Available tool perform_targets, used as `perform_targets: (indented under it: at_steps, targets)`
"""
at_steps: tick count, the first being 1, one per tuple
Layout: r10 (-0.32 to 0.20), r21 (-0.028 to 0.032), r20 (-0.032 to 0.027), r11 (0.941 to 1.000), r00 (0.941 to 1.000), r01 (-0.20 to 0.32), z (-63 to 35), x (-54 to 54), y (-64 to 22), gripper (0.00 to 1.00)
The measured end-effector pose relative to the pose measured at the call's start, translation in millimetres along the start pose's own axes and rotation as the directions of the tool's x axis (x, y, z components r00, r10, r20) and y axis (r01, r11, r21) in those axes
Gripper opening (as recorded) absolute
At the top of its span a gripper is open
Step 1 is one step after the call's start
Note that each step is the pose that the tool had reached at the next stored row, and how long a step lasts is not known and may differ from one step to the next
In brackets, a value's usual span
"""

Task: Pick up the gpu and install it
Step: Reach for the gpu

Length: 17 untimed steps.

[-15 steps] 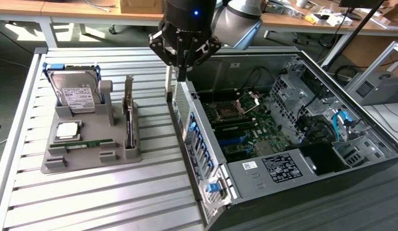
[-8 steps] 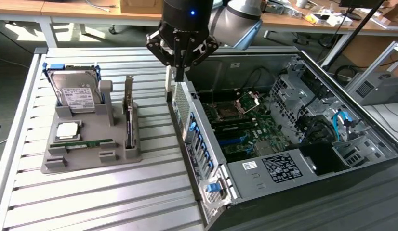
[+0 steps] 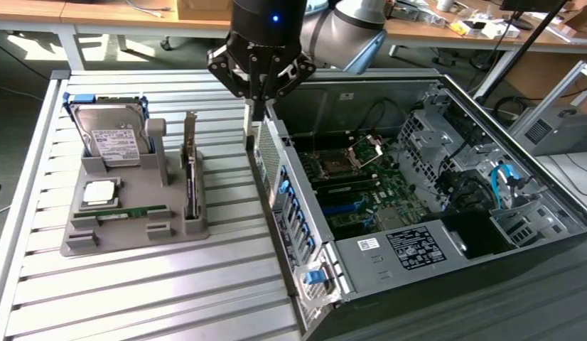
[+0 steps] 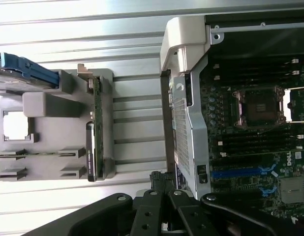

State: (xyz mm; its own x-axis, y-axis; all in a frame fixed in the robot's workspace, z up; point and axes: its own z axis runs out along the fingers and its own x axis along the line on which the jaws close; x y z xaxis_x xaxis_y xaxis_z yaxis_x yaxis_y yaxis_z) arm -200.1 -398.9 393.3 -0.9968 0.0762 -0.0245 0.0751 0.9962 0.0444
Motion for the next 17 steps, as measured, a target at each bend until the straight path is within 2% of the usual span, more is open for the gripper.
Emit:
perform_targets:
  at_steps: [17]
  targets:
    - [0.000, 0.0000, 0.0000, 1.0000, 1.0000, 0.000, -0.4, 16.5, -1.3, 0.10]
